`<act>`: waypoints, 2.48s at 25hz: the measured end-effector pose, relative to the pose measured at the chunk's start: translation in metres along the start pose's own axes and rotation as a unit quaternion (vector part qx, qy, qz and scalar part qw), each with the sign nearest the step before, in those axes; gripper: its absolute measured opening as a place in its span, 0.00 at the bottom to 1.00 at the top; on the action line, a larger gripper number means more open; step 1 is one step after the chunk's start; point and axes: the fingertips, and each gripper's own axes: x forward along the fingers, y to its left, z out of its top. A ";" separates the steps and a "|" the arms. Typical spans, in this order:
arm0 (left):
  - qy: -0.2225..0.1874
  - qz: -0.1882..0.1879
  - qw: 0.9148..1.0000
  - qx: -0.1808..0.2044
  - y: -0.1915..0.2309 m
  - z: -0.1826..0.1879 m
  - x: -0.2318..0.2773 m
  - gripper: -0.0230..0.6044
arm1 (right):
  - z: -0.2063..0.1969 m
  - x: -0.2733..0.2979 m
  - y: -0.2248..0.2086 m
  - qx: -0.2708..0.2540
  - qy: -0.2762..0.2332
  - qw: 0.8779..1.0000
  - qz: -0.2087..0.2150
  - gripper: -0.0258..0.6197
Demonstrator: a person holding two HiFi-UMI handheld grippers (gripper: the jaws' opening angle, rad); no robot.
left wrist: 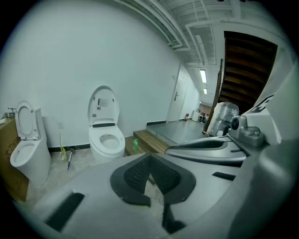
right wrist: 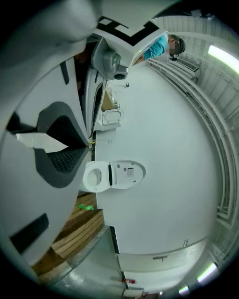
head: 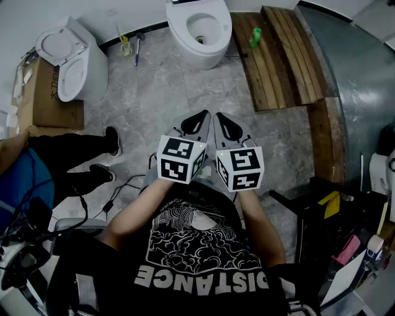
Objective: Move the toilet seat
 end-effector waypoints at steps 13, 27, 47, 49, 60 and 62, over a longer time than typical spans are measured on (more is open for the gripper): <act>-0.003 -0.009 1.000 0.007 -0.018 0.001 -0.003 0.06 | 0.004 -0.017 -0.008 0.028 -0.026 0.999 -0.004 0.07; 0.000 -0.028 1.000 -0.003 0.024 0.022 0.047 0.06 | 0.018 0.044 -0.028 0.020 0.000 1.000 -0.010 0.07; 0.043 -0.053 0.996 -0.058 0.144 0.072 0.148 0.06 | 0.061 0.192 -0.071 0.056 0.075 0.995 -0.032 0.07; 0.046 -0.059 0.995 -0.059 0.156 0.077 0.158 0.06 | 0.065 0.205 -0.075 0.059 0.082 0.994 -0.037 0.07; 0.062 -0.085 0.992 -0.073 0.204 0.091 0.199 0.06 | 0.091 0.266 -0.096 0.068 0.096 0.991 -0.068 0.07; 0.061 -0.085 0.992 -0.075 0.210 0.091 0.205 0.06 | 0.091 0.272 -0.098 0.069 0.099 0.990 -0.070 0.07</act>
